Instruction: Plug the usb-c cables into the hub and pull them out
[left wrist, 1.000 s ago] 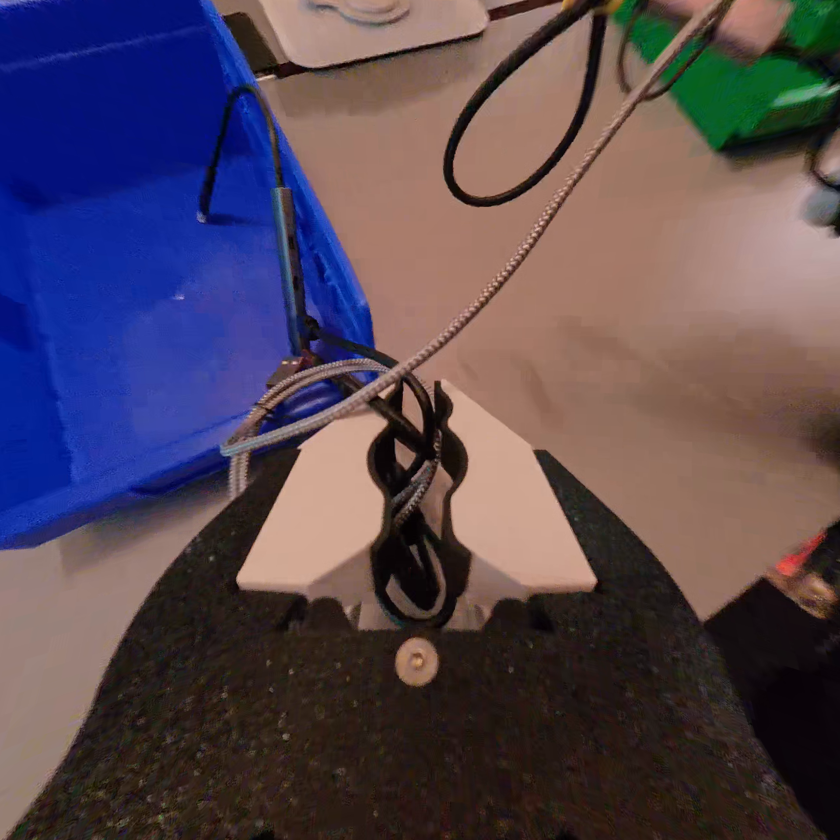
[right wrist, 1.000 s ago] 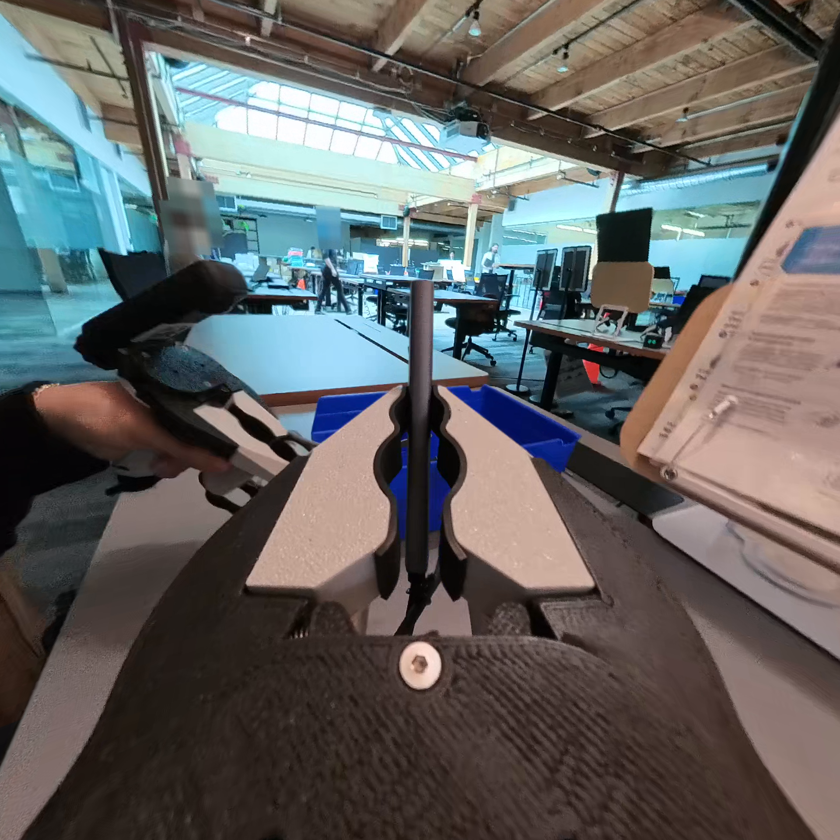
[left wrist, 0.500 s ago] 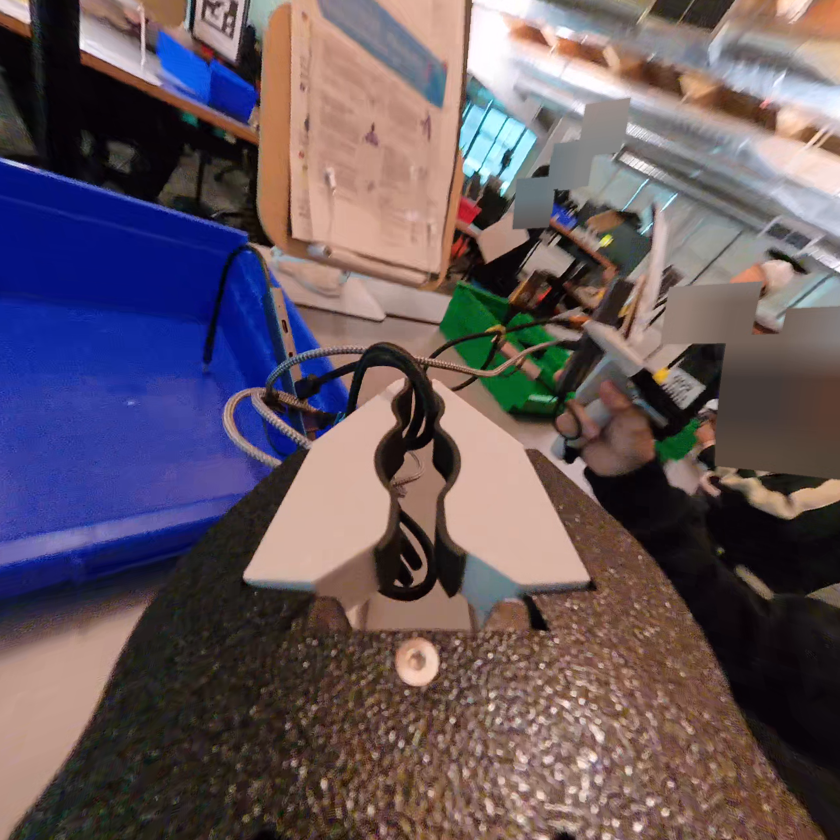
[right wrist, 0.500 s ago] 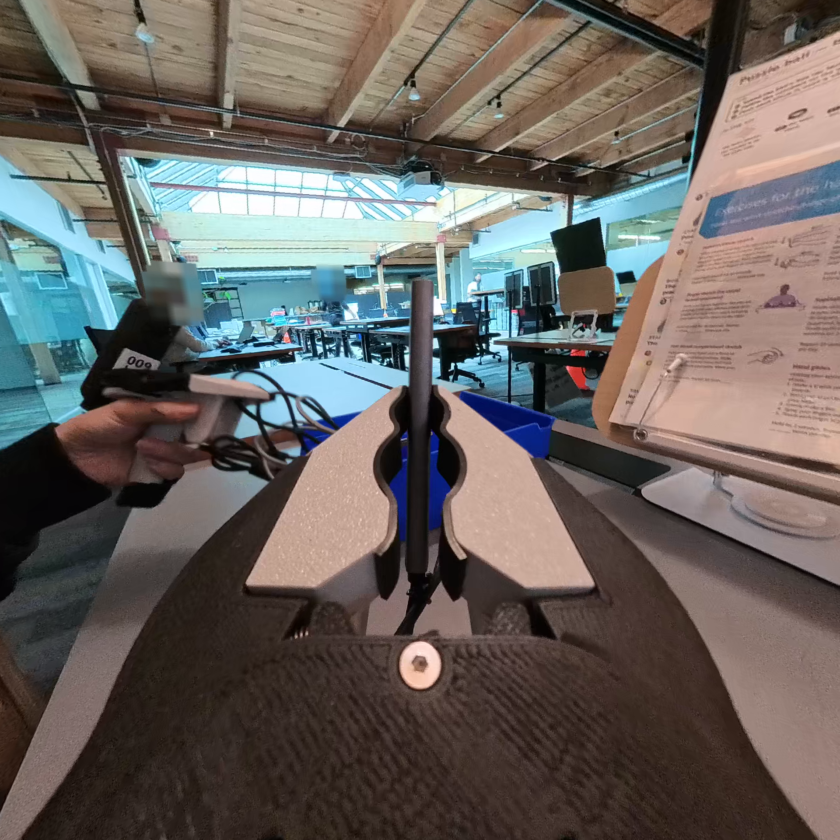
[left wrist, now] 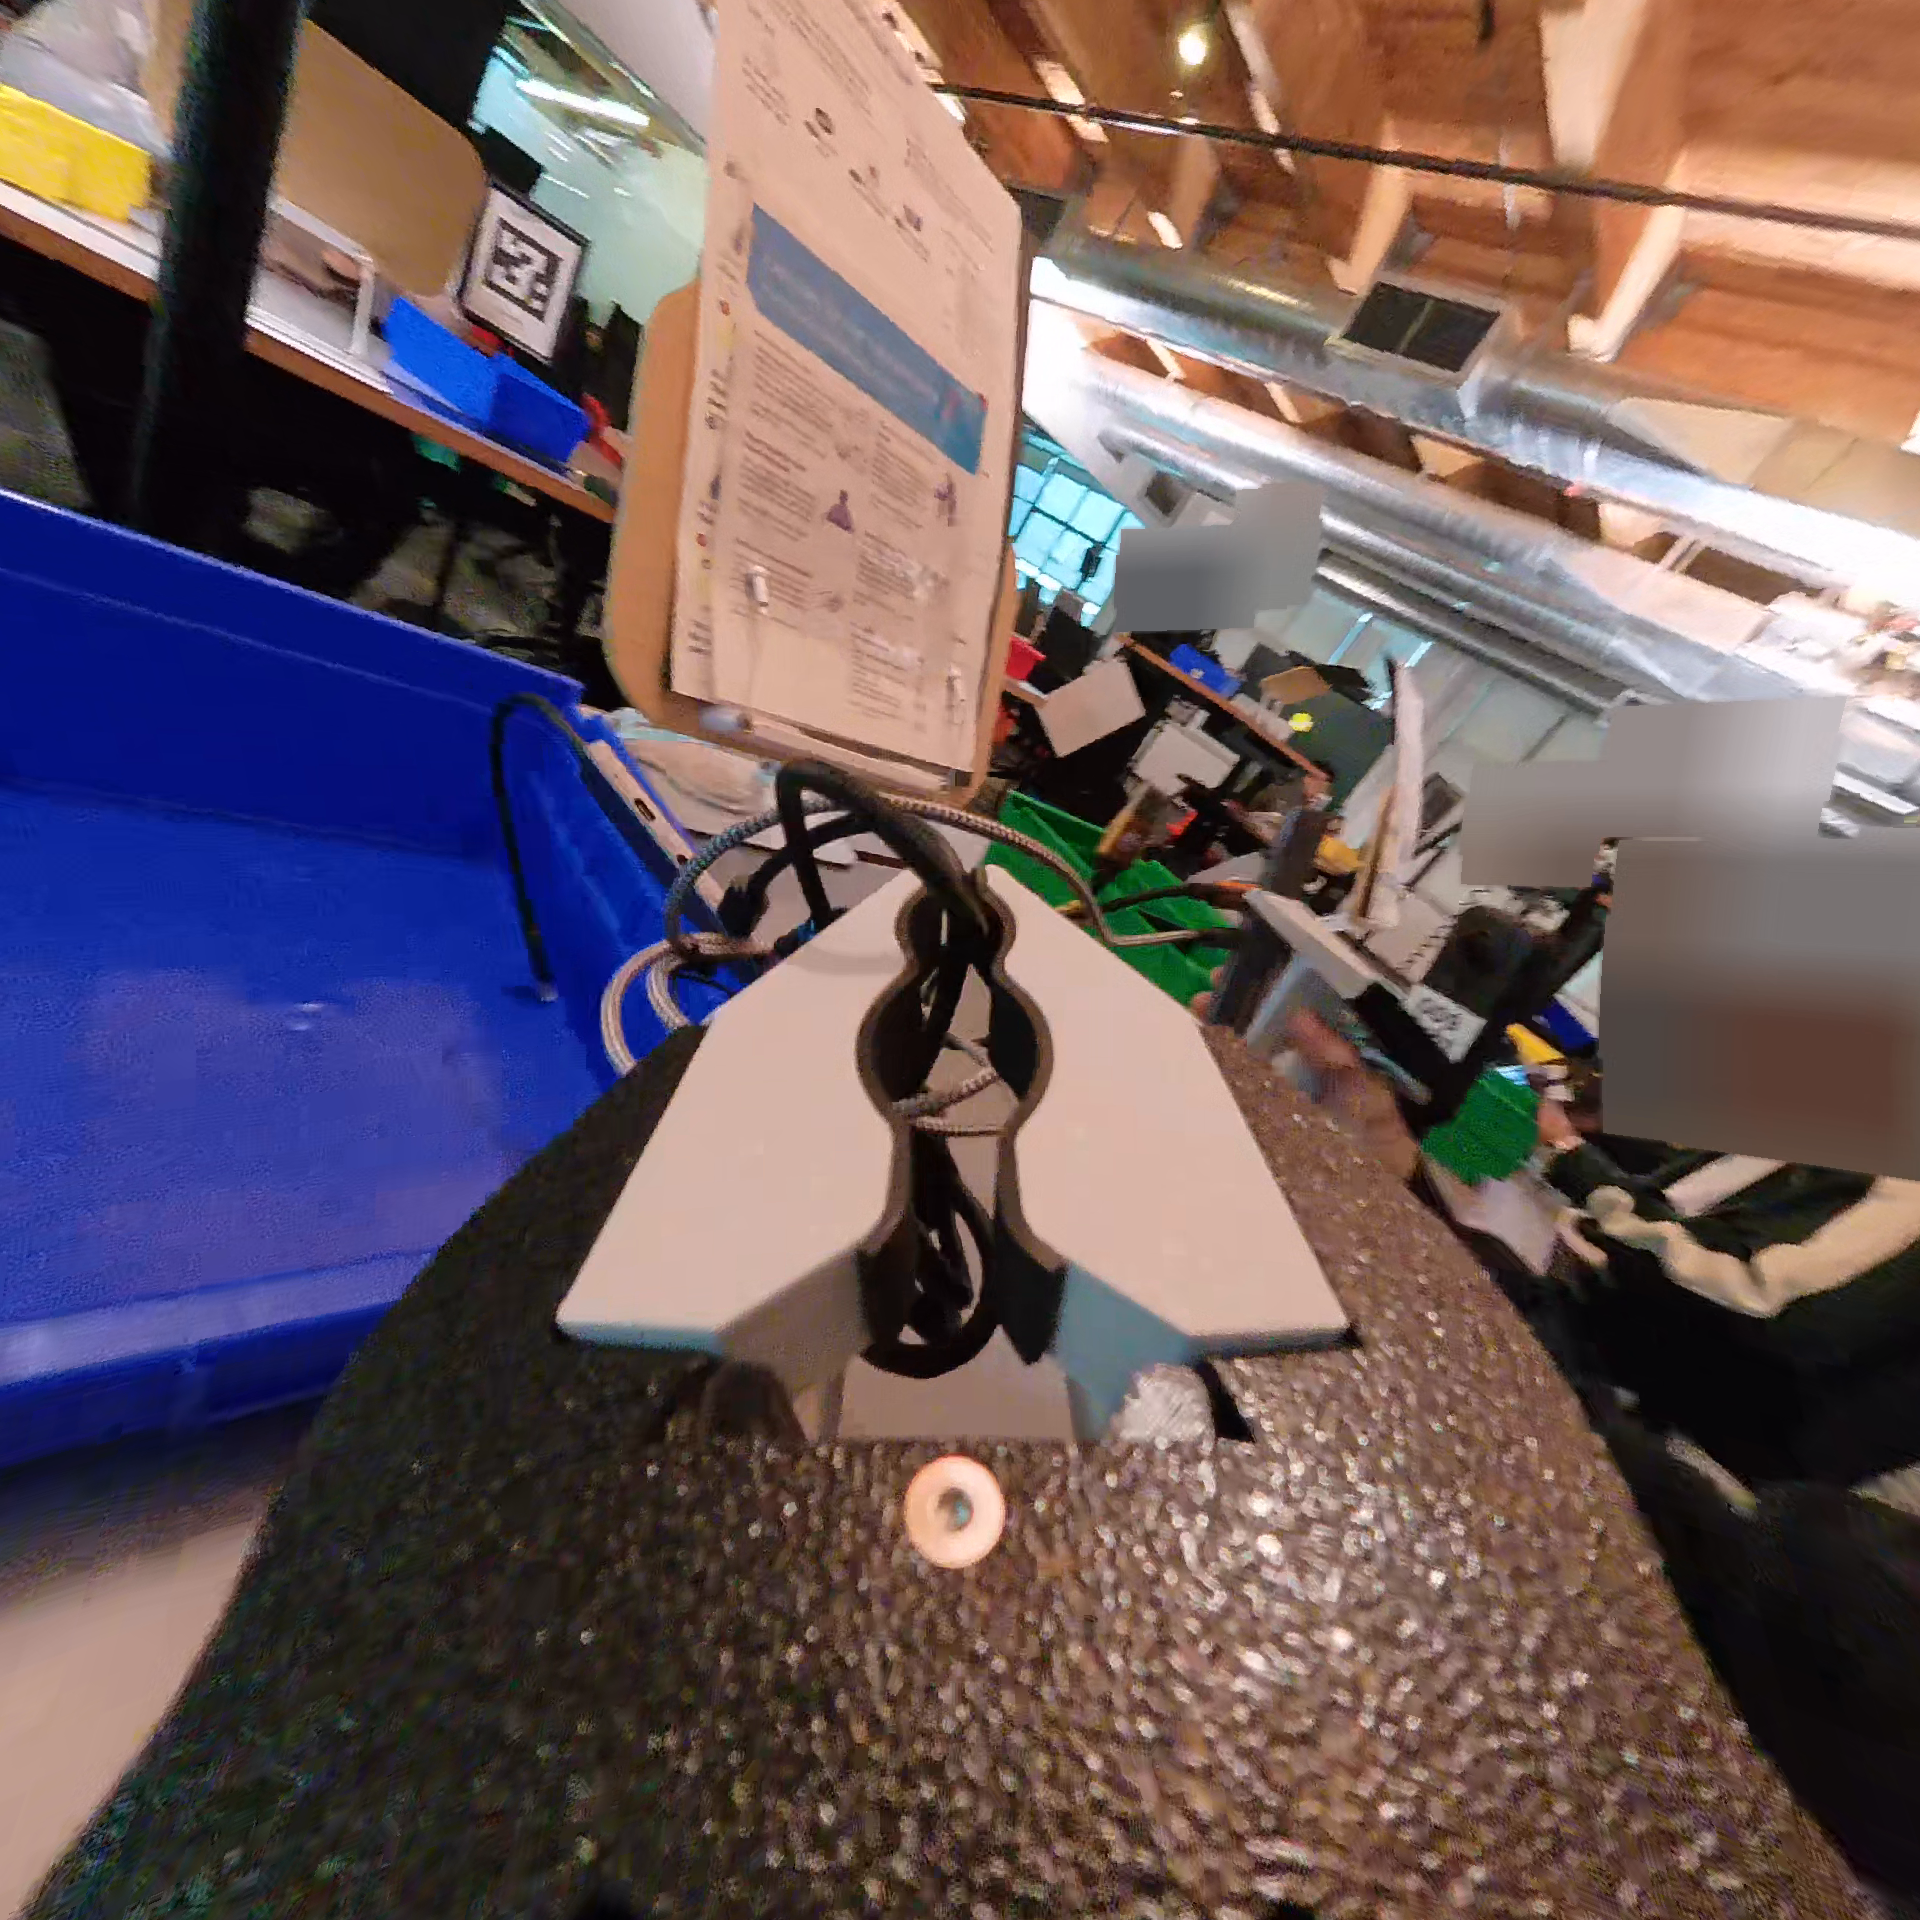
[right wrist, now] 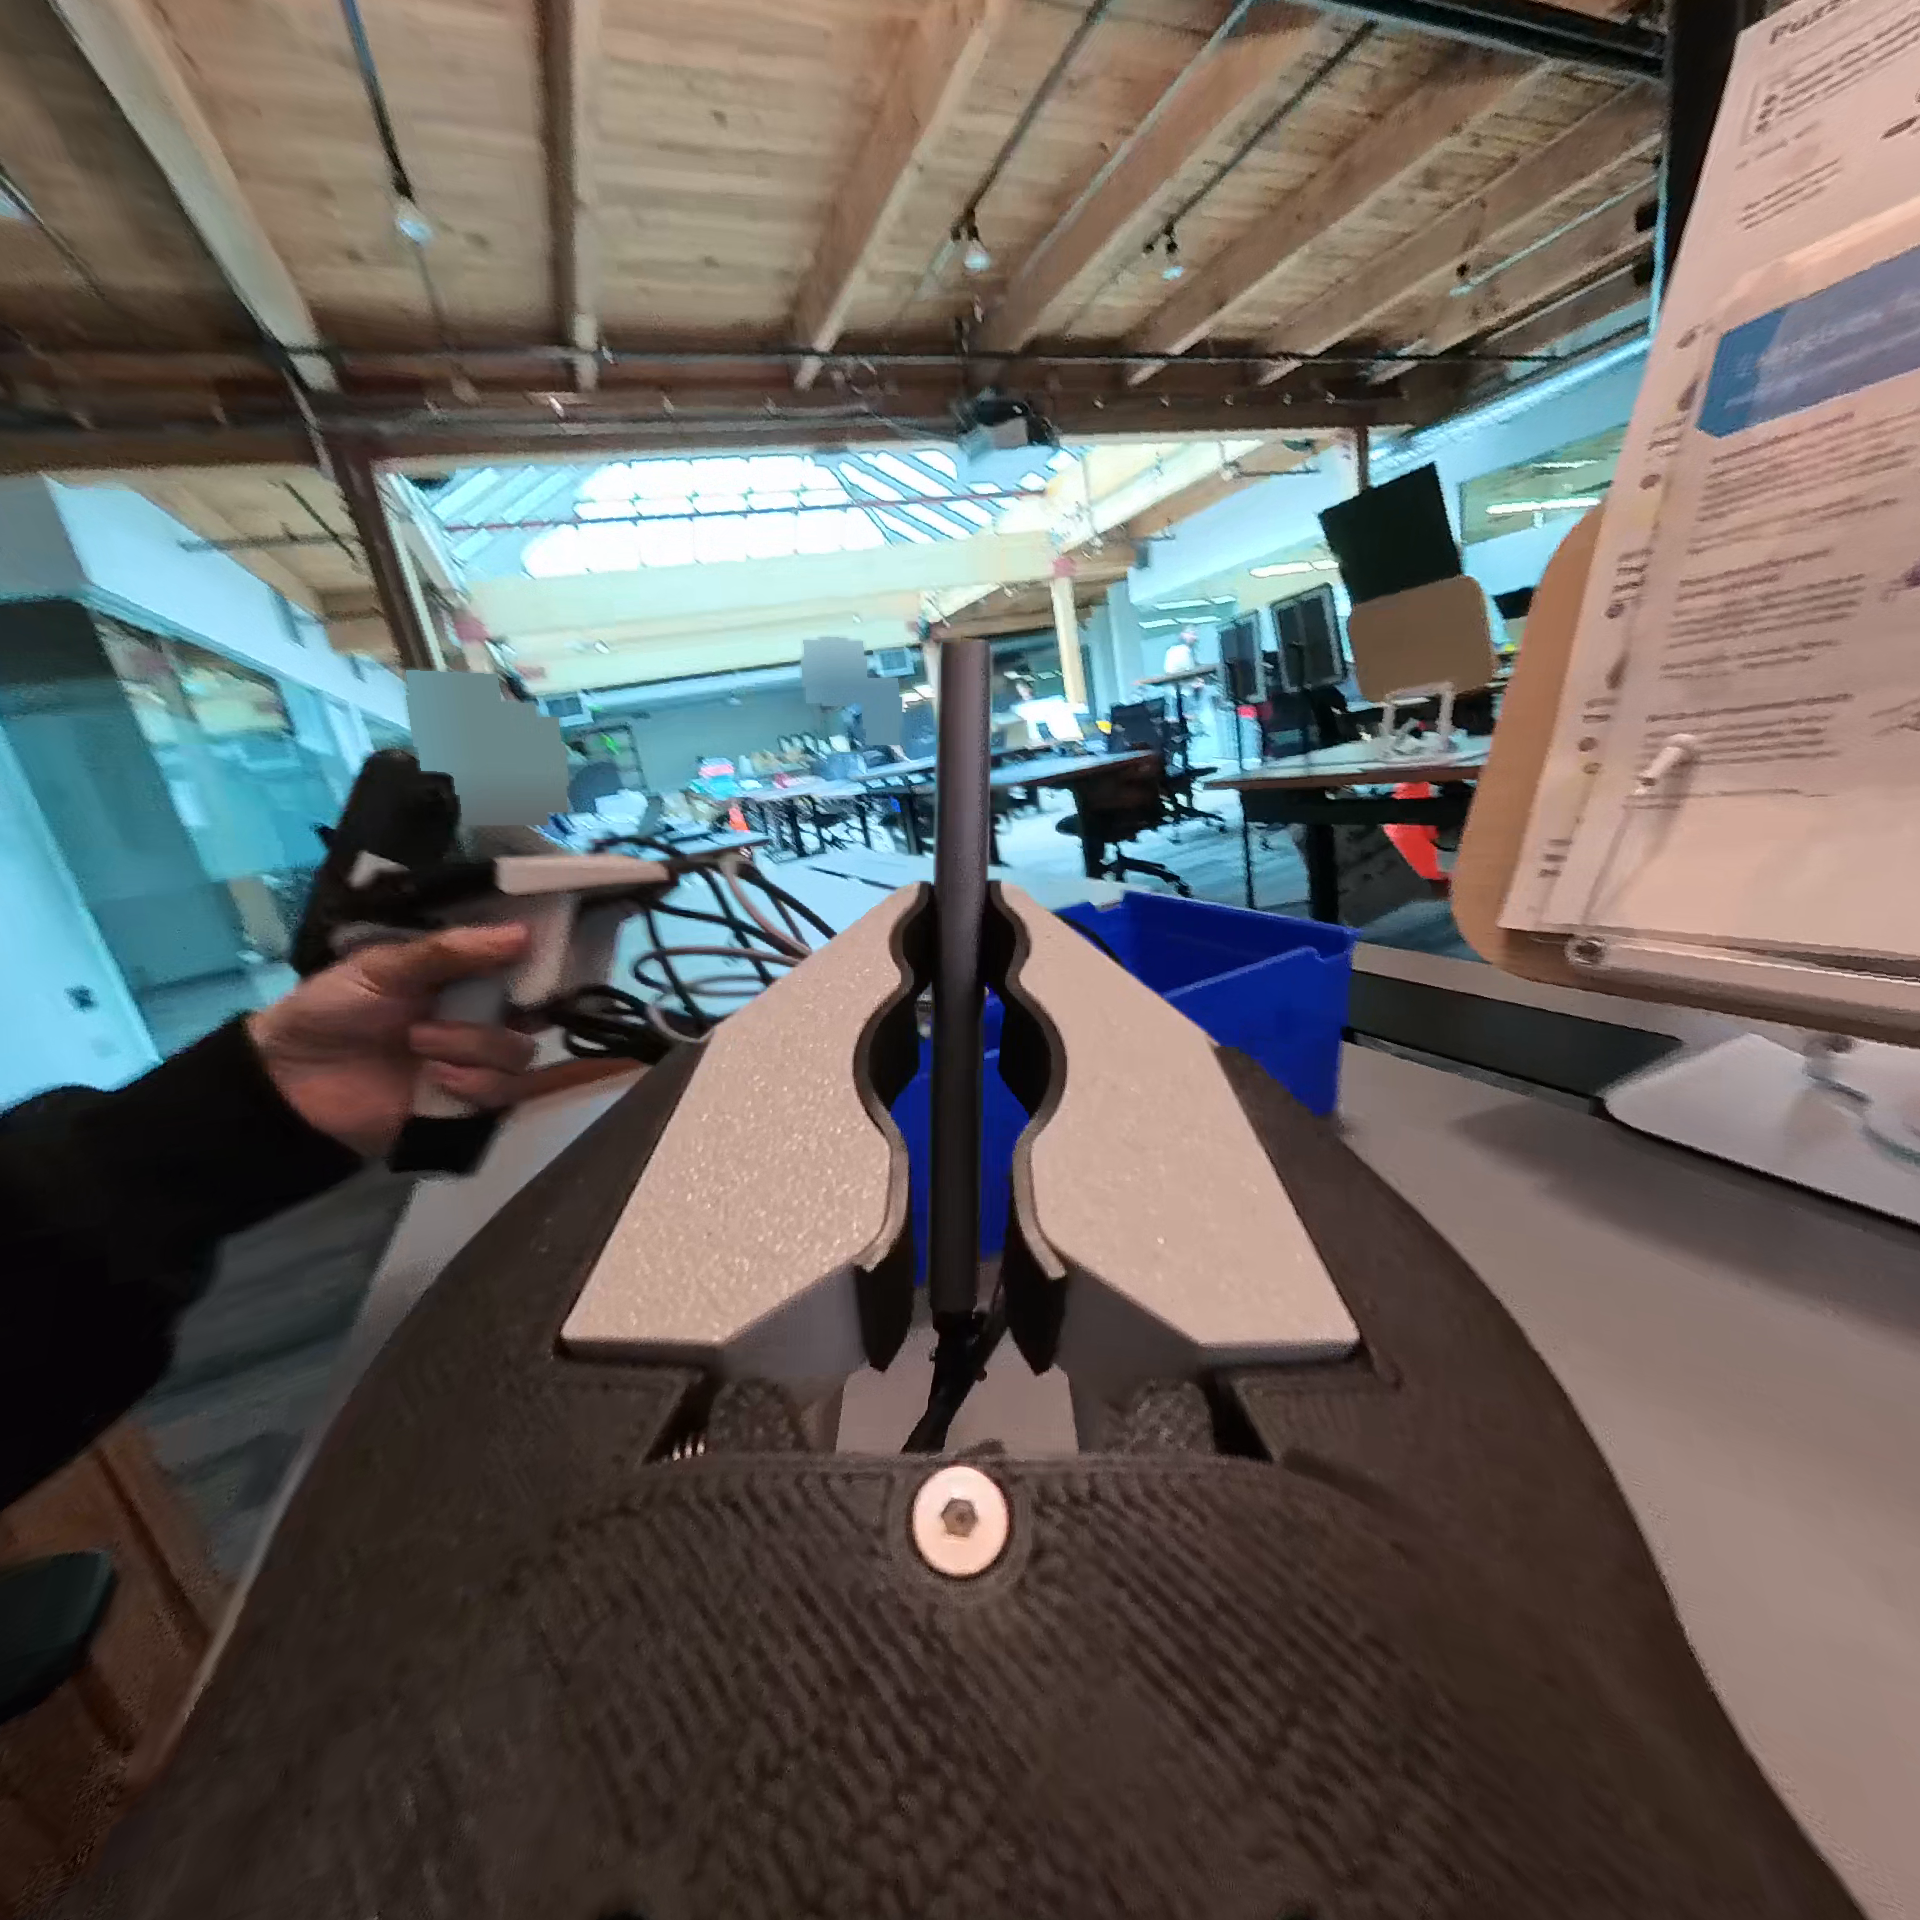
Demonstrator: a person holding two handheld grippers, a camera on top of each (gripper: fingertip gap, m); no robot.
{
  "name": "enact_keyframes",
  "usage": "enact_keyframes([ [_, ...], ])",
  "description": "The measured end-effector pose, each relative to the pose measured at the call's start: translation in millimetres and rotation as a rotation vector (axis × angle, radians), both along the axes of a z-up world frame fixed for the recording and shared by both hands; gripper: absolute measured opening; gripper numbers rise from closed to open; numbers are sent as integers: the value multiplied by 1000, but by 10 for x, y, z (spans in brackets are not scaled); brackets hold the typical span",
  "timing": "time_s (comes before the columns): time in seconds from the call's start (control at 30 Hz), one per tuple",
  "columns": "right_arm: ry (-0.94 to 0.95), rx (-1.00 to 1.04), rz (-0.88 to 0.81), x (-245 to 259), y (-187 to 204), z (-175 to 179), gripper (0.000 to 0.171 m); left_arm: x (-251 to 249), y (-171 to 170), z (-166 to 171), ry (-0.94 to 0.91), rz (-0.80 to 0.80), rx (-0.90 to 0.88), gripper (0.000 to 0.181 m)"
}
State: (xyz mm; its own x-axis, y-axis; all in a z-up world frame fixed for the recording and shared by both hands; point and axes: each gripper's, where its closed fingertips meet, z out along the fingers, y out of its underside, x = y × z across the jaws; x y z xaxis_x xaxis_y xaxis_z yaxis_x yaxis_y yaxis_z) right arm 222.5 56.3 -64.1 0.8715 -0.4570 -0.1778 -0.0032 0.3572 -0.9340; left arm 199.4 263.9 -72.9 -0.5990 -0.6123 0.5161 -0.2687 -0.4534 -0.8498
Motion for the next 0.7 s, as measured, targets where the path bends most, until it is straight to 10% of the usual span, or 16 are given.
enact_keyframes([
  [0.2, -9, -24, 50, -61, 80, -60, 7, 235, 185, -403, 11, 318, 519, 2],
  [0.43, 12, -74, 60, -56, 186, -213, 7, 433, 253, -604, 190, 277, 79, 4],
  [0.7, 20, -95, 50, -37, 214, -286, 7, 222, 459, -872, 263, 263, 405, 29],
])
